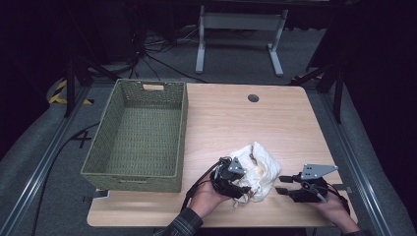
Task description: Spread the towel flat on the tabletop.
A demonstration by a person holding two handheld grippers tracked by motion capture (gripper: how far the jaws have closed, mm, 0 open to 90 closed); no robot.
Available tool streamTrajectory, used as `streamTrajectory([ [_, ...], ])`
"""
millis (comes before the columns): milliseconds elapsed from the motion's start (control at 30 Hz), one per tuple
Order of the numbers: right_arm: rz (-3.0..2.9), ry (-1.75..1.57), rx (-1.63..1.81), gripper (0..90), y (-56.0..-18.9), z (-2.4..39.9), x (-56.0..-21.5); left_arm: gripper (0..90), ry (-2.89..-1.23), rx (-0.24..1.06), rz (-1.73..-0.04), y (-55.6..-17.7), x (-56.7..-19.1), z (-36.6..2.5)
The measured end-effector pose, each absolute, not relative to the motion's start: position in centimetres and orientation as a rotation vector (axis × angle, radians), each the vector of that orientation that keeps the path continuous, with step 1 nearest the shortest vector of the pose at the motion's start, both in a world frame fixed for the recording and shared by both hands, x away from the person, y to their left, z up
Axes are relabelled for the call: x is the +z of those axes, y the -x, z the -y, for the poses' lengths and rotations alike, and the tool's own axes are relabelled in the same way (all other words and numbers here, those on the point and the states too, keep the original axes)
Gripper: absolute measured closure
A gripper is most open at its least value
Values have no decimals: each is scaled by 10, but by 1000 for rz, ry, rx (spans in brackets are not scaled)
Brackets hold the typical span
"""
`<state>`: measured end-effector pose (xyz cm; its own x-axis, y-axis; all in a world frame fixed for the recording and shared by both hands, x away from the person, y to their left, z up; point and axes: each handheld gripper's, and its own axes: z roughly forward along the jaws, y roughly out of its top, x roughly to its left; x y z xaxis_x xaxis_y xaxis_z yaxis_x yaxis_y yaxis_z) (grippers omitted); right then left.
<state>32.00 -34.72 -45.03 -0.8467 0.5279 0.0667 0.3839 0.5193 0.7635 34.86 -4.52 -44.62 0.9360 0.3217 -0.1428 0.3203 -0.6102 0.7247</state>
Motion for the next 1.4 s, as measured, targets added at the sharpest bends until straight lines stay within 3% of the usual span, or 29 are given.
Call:
streamTrajectory([
  [433, -2604, -725, 1194, 629, -331, 324, -457, 672, -2310, 16, -458, -354, -456, 49],
  [700, -2602, -722, 1123, 777, -332, 321, -461, 820, -2321, 18, -452, -354, -456, 50],
  [800, -2599, -731, 1126, 872, -332, 323, -459, 832, -2303, 14, -460, -355, -452, 48],
  [1400, -2541, -826, 1174, 881, -336, 351, -448, 844, -2163, 50, -565, -365, -435, 20],
])
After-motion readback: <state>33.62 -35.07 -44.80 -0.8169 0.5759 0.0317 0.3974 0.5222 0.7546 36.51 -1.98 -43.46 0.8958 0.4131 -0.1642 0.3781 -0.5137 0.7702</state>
